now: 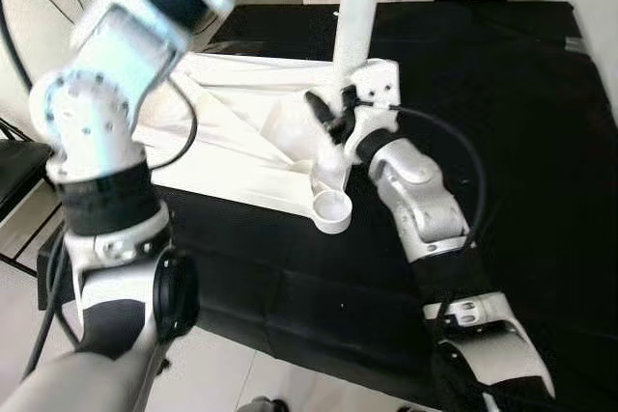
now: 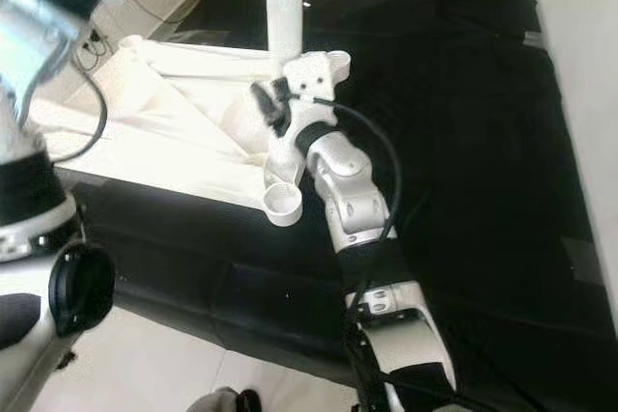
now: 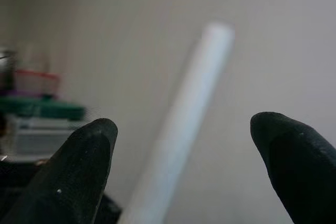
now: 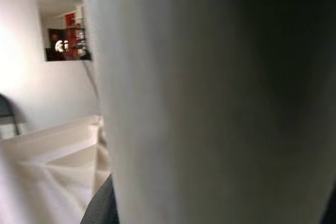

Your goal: Building children table

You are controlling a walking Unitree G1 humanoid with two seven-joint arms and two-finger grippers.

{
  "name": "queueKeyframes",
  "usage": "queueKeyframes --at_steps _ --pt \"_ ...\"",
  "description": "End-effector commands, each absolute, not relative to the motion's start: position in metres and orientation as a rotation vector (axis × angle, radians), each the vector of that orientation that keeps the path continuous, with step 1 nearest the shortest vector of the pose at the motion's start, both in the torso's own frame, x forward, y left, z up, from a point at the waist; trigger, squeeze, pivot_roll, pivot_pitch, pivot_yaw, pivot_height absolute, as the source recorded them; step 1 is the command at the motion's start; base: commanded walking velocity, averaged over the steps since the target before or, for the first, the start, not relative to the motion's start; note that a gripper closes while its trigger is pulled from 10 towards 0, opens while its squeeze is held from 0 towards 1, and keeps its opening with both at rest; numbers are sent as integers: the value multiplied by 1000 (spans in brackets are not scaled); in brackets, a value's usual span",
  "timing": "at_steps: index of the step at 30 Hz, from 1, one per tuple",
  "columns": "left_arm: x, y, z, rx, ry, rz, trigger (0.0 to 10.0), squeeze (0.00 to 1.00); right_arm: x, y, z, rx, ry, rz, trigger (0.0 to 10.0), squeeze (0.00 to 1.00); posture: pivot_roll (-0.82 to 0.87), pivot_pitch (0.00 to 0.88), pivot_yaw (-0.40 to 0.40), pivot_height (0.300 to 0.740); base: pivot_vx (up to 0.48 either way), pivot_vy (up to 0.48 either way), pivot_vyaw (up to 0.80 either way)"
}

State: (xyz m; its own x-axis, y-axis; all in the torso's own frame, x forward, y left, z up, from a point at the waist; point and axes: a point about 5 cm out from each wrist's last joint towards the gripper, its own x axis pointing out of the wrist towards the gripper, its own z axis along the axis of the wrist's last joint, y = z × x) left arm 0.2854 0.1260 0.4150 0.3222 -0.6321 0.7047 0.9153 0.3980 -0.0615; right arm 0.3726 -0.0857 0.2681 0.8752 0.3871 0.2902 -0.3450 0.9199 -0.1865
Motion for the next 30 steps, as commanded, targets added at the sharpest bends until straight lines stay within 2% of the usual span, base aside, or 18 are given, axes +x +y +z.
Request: queueKeyframes --at_steps 1,8,14,15,16,17,18,20,24,26,29,30 --pt "277 130 410 -489 -657 -1068 10000 0 371 -81 271 -164 -358 370 0 0 32 85 92 740 0 0 0" --pt "268 124 367 -455 -536 -983 10000 0 372 -91 277 -264 -404 261 0 0 34 76 86 740 0 0 0" --pt "265 119 345 -418 -480 -932 10000 0 373 -91 275 -256 -405 254 0 0 39 74 78 740 0 0 0" --pt "267 116 338 -387 -465 -911 10000 0 372 -90 274 -236 -405 278 2471 0 40 74 78 740 0 0 0" --pt "267 116 338 -387 -465 -911 10000 0 372 -90 274 -236 -405 278 2471 0 40 74 78 740 0 0 0" --pt "268 115 334 -365 -453 -896 10000 0 372 -89 274 -222 -411 294 4000 0 40 74 78 740 0 0 0" --pt "270 112 327 -326 -434 -872 10000 0 370 -85 274 -187 -413 353 10000 0 37 73 78 740 0 0 0" --pt "270 112 327 -326 -434 -872 10000 0 370 -85 274 -187 -413 353 10000 0 37 73 78 740 0 0 0" --pt "272 105 303 -228 -384 -783 10000 0 360 -70 269 -138 -380 596 10000 0 28 82 77 740 0 0 0" --pt "270 104 296 -210 -369 -749 10000 0 357 -68 266 -135 -355 652 10000 0 28 85 75 740 0 0 0" --pt "269 104 273 -59 -312 -618 10000 0 351 -64 255 -156 -279 770 10000 0 30 95 72 740 0 0 0" --pt "269 104 273 -59 -312 -618 10000 0 351 -64 255 -156 -279 770 10000 0 30 95 72 740 0 0 0"
